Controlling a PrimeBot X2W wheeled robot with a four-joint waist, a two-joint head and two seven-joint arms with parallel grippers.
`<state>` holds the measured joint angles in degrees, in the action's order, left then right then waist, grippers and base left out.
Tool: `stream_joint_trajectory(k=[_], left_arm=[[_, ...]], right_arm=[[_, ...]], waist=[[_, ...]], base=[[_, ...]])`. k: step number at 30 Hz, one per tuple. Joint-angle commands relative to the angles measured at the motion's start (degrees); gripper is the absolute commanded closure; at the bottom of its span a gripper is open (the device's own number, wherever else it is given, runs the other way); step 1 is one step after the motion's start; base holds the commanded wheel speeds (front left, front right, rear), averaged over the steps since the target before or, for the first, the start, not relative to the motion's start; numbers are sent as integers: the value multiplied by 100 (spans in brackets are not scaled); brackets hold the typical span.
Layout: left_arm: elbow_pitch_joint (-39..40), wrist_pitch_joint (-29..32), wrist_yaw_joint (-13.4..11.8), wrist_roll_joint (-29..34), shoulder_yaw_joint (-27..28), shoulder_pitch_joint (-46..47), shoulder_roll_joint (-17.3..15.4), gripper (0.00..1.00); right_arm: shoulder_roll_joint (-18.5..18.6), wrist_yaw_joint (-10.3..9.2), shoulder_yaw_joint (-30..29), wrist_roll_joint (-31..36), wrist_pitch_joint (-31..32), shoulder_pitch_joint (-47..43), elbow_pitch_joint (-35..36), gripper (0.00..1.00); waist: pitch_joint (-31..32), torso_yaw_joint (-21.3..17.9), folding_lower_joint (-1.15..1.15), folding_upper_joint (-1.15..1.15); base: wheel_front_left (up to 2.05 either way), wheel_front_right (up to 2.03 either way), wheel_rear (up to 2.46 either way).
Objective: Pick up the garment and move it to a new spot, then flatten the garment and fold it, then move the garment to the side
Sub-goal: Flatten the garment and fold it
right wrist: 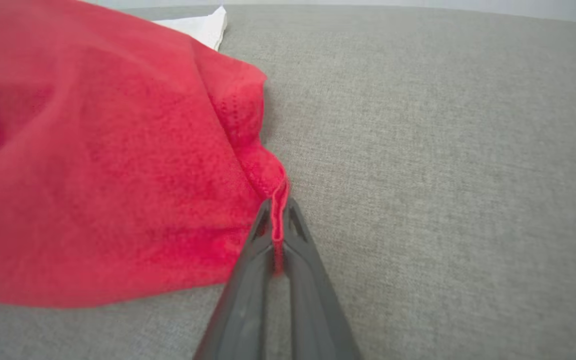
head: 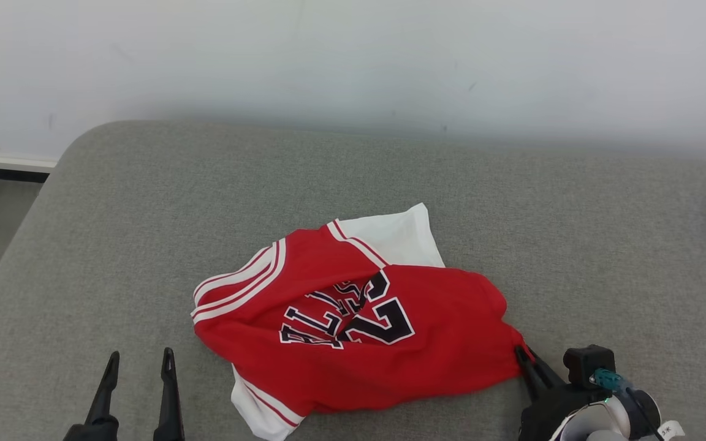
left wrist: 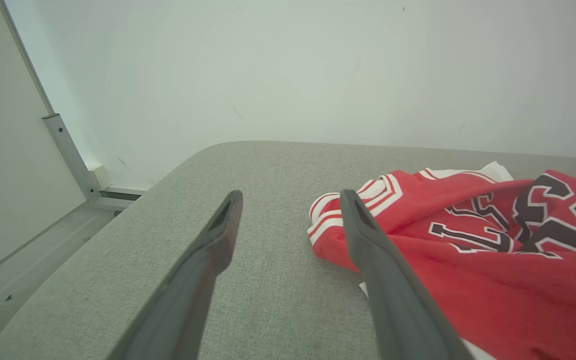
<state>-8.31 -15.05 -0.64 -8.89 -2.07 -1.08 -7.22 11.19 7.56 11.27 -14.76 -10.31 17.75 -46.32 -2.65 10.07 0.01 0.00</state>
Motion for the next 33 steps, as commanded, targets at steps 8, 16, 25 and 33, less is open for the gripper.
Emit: stream_joint_trajectory(k=[8, 16, 25, 33], left_arm=[[-62, -16, 27, 80, 149, -66, 108, 0], [-83, -16, 22, 117, 229, -93, 240, 0], [-117, -16, 52, 135, 263, 20, 341, 0], [-185, -16, 87, 143, 212, 93, 393, 0]], right_arm=[[261, -18, -178, -337, -377, 88, 96, 100], [657, -18, -695, -388, -442, -578, 928, 100], [772, -18, -1541, -196, -1, -1471, 2055, 100], [499, -17, -1423, 25, 477, -1388, 3142, 100]], waist=[[53, -436, -1, 0], [-20, -861, -1, 0], [-138, -1053, -1, 0], [-138, -919, -1, 0]], base=[[0, 0, 0], [0, 0, 0], [0, 0, 0], [0, 0, 0]])
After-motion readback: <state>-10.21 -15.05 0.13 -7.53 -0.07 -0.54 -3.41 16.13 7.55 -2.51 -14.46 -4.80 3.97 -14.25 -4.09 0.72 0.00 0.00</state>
